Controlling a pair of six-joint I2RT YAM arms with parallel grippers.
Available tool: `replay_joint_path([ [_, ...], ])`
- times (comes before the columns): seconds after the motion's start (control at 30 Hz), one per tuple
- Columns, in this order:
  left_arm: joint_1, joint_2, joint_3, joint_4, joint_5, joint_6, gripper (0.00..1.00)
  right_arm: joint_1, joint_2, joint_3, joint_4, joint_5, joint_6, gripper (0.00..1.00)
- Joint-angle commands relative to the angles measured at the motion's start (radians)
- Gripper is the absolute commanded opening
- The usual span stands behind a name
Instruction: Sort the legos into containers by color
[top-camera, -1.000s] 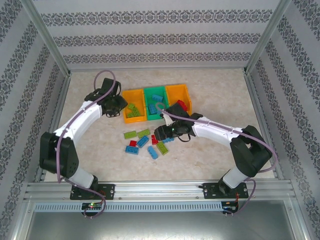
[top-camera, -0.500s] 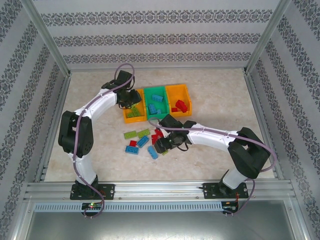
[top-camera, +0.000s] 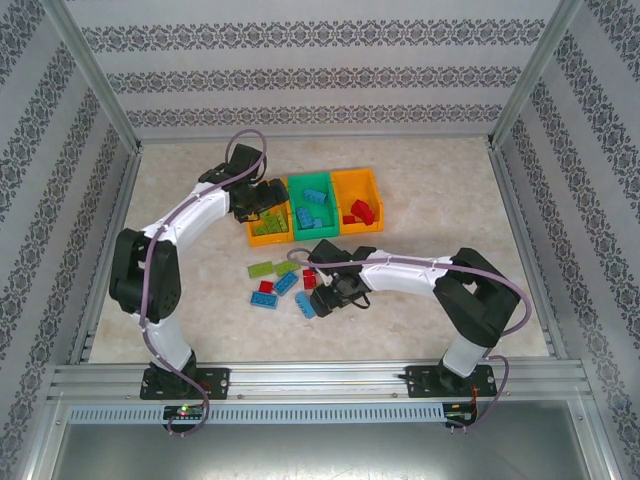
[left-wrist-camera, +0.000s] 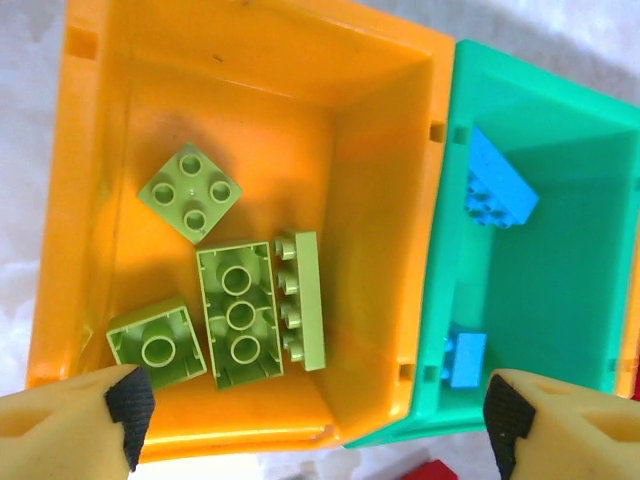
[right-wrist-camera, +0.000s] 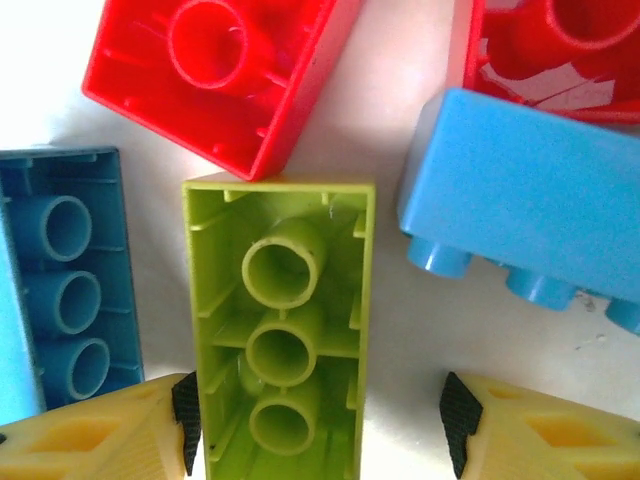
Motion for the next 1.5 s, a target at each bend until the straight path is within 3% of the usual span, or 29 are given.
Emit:
replay_joint_path([
  [0.0,-0.016,-0.089,-0.034,0.065,-0.042,0.011,0.98,0.011,0.023,0.028,-0.035,0.055,-0.009,0.65],
  [0.23,-0.016,-0.196,-0.125,0.11,-0.103,0.074,1.0,0.016,0.001,0.019,-0.042,0.096,-0.006,0.38],
  [0.4,-0.015,-0.272,-0.222,0.162,-0.132,0.099,0.99,0.018,-0.103,0.01,0.003,0.063,-0.024,0.3],
  [0.67,-0.012,-0.401,-0.341,0.211,-0.172,0.166,0.99,-0.011,-0.172,0.123,0.063,-0.071,-0.096,0.3],
  [1.07,0.031,-0.502,-0.476,0.138,-0.19,0.168,0.99,-0.175,0.218,0.587,0.187,-0.397,0.165,0.29],
  [1.47,0.033,-0.46,-0.509,0.056,-0.128,0.159,1.0,-0.228,0.476,0.861,0.141,-0.385,0.294,0.38],
])
